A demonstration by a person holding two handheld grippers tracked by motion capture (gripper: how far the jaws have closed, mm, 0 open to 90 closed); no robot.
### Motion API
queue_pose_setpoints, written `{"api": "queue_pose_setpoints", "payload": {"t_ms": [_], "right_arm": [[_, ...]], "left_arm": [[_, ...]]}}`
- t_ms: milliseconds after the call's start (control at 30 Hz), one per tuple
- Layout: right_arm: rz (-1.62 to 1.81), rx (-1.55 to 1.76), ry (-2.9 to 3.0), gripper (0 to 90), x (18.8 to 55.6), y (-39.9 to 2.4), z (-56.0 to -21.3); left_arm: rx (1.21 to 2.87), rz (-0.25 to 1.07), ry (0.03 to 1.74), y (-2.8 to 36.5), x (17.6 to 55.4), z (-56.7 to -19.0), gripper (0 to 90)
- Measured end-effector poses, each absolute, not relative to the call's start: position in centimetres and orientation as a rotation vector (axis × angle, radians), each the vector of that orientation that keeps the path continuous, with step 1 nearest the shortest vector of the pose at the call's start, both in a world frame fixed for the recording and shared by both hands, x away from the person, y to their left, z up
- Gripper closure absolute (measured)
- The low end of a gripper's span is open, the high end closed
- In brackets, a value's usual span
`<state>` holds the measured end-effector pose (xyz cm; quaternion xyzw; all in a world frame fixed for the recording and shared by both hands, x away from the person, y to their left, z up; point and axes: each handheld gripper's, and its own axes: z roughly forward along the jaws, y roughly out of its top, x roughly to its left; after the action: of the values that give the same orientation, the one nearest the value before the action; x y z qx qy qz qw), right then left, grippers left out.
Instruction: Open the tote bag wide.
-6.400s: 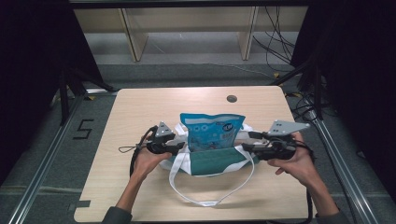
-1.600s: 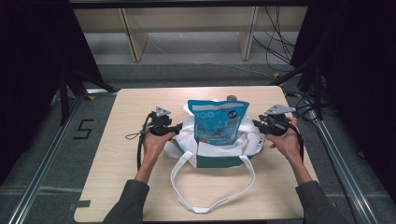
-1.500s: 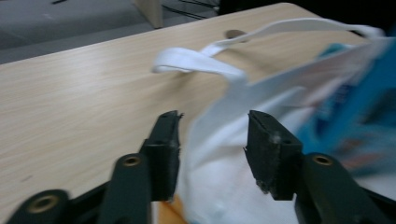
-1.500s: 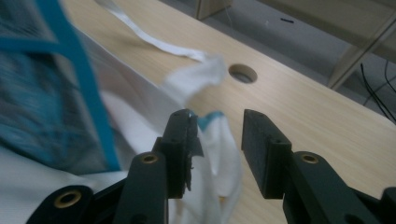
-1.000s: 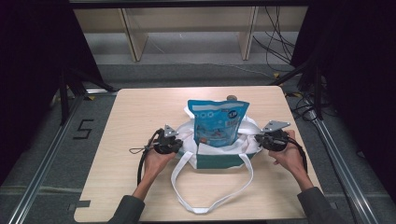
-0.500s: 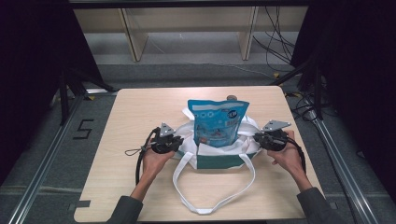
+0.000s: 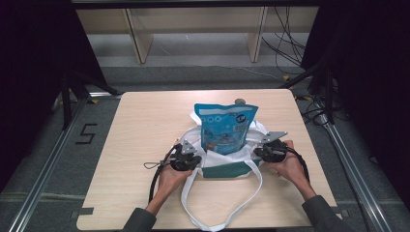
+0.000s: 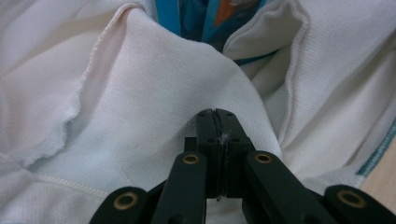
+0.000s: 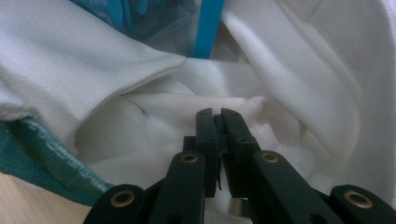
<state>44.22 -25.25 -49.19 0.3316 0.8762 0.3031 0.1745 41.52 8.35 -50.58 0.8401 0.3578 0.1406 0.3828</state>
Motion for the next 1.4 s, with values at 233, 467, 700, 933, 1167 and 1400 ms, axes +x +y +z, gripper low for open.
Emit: {"api": "queue_pose_setpoints", "payload": {"t_ms": [233,467,700,933,1167,1400], "right_arm": [[0.873,0.947,2.466,87.6,44.7,-25.2,-49.7],[0.891,0.974,2.427,87.5,46.2,-24.7,-49.9],[0.926,1.013,2.381,87.3,47.5,-24.3,-50.2],[0.944,1.039,2.370,81.8,47.7,-24.4,-49.8],[1.026,1.063,2.290,62.0,47.4,-25.9,-48.0],[1.144,1.092,2.188,52.6,46.1,-27.4,-45.5]], "left_arm": [[2.186,0.432,0.905,8.2,41.8,-50.9,89.0],[2.127,0.477,0.967,8.4,43.5,-51.2,89.0],[2.113,0.489,0.997,9.0,45.0,-51.2,88.7],[2.095,0.479,0.997,9.5,45.2,-51.0,83.3],[1.976,0.410,1.035,10.3,44.7,-50.0,62.2],[1.859,0.392,1.047,11.8,43.2,-47.2,48.6]]}}
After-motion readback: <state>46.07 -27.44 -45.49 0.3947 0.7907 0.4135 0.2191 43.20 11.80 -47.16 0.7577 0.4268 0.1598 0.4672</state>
